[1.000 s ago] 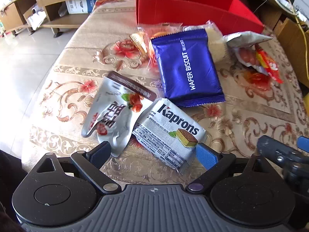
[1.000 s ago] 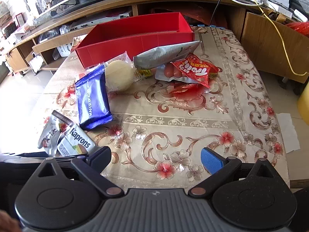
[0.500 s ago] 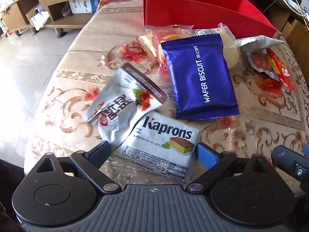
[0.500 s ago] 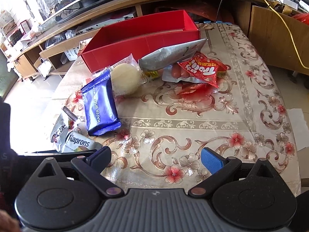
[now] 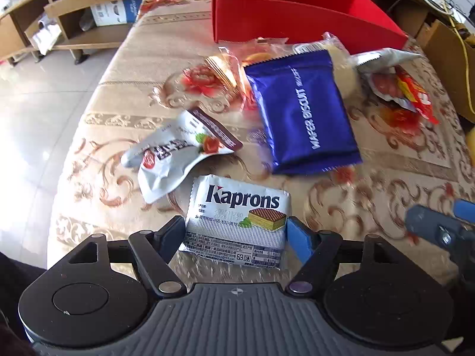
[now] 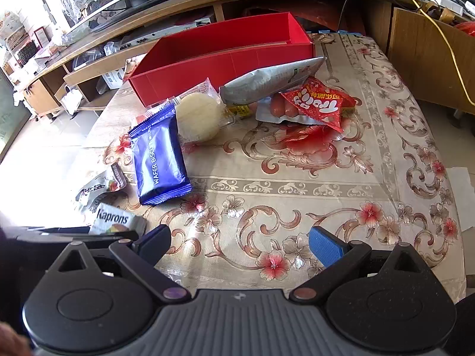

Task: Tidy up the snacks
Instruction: 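Grasp the blue WAFER BISCUIT packet with the right gripper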

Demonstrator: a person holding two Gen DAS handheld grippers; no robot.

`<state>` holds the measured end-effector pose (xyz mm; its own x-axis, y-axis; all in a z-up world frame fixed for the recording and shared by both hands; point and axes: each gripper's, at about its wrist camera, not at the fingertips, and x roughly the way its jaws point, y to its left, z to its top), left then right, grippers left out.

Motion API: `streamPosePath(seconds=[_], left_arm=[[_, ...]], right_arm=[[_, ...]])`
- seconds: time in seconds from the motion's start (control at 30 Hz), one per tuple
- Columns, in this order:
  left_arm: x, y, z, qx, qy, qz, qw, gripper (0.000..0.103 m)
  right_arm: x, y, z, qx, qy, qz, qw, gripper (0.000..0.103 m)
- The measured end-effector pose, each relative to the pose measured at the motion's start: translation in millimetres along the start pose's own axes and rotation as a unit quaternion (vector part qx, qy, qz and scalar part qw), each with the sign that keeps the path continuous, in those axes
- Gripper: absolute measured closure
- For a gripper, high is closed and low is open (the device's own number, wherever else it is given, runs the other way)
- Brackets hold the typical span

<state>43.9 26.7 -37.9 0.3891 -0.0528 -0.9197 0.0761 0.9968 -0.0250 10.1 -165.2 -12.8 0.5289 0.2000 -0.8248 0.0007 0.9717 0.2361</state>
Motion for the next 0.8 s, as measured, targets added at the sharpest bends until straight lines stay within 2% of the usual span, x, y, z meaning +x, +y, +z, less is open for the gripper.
streamPosePath(seconds=[0.13, 0.27, 0.4, 0.57, 0.63, 0.73, 0.8], left_arm=[[-4.8, -0.4, -7.1, 0.007, 0.005, -0.016, 0.9998, 0.026], [-5.1, 3.3, -10.5, 0.005, -0.001, -0.029, 0.9996, 0.026], [-7.4, 9.6, -11.8, 0.002, -0.014, -0.044, 0.9989, 0.025], [-7.5, 10.5, -15.8, 0.01, -0.021, -0.054, 0.9983, 0.024], [-7.8, 11.8, -16.6, 0.008, -0.021, -0.059, 0.998, 0.023], [-6.9, 13.2, -16.0, 0.008, -0.02, -0.064, 0.9977, 0.021], [-7.2, 12.8, -16.2, 0.009, -0.019, -0.066, 0.9976, 0.019]], right_arm=[[-1.5, 8.4, 9.9, -0.013, -0.006, 0.016, 1.0, 0.004], [4.3, 34.6, 27.2, -0.05, -0.018, 0.006, 0.999, 0.004], [22.6, 64.5, 47.6, -0.08, -0.013, 0.006, 0.997, 0.005], [56.7, 95.6, 57.2, -0.124, 0.006, -0.019, 0.992, 0.007], [70.9, 102.3, 59.7, -0.133, 0.019, -0.023, 0.991, 0.01], [89.7, 105.0, 60.2, -0.141, 0.039, -0.034, 0.989, 0.025], [98.1, 100.8, 57.9, -0.137, 0.057, -0.016, 0.989, 0.031]])
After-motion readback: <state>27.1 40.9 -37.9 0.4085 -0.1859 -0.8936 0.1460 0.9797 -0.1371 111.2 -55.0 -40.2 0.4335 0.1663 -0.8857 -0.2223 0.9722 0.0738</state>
